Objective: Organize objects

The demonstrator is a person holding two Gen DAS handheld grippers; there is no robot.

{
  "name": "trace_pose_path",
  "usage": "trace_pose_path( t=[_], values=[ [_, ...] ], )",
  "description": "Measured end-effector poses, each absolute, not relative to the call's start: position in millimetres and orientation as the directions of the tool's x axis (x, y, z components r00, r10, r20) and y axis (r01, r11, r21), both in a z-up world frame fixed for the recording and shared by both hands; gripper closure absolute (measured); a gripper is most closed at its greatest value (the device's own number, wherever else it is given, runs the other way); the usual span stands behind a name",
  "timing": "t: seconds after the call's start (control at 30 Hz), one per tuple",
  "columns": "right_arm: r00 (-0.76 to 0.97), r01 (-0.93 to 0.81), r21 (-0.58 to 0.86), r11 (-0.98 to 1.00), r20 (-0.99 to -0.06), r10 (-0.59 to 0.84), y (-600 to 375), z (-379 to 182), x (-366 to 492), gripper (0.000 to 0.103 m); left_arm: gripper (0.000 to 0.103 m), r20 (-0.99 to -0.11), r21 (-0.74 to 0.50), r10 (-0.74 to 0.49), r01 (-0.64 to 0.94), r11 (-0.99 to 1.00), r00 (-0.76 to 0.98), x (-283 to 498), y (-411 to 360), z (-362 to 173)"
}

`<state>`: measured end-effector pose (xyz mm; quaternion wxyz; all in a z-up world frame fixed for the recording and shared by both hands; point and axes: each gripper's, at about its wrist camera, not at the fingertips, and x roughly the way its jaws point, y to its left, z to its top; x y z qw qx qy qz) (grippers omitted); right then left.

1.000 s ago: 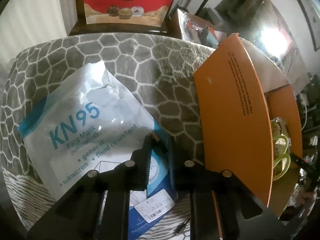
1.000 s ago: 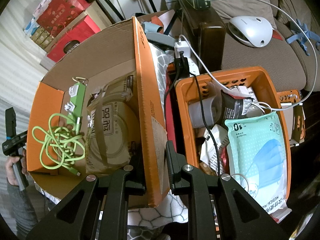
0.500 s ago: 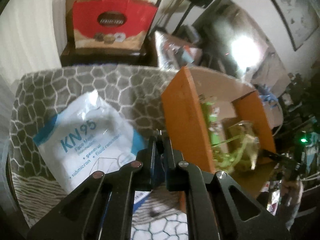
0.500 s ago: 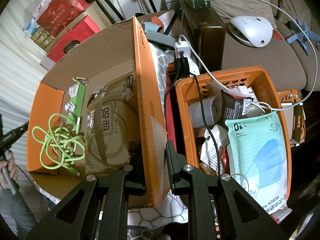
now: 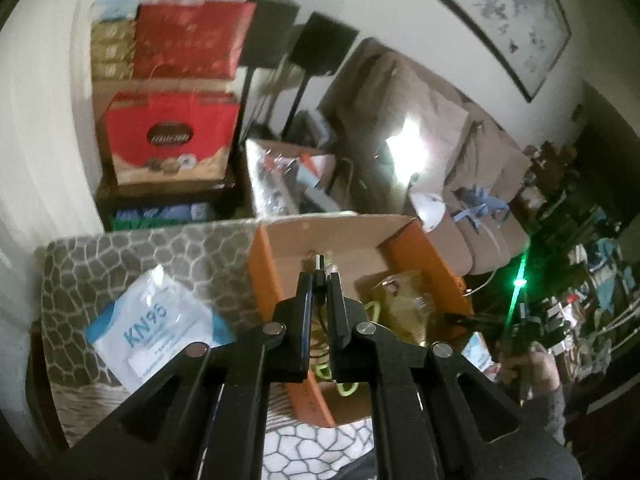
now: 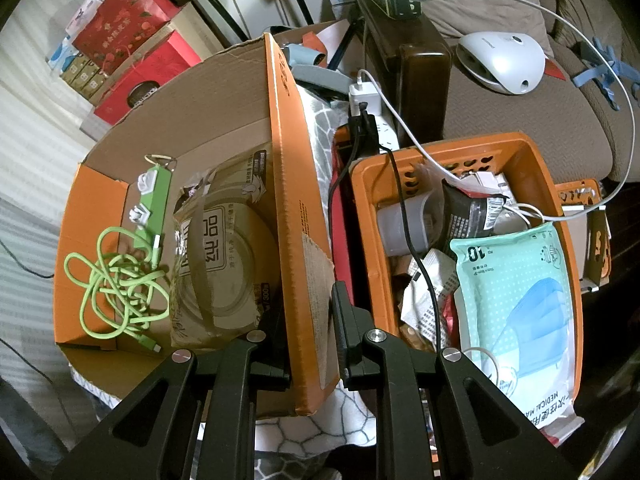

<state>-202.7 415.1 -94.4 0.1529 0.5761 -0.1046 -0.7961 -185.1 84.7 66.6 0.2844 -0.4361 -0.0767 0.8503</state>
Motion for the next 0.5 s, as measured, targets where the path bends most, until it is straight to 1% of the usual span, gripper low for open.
trace_pose_path(
  t=[0.3,0.5],
  values=[
    [-0.289,0.123,0.343,-0.931,-0.885,-0.365,415,-94,-203,0.088,0.097,-0.662,-0.37,0.602,-0.502,-0.781,-0.448,-172,123,101],
    [-0.288,0.125,0.34,-0.932,-0.887,-0.362,415,-94,-203,0.088,0.097,-0.662,-0.381,0.636,-0.552,-0.742,-0.398,-163,158,105]
  ],
)
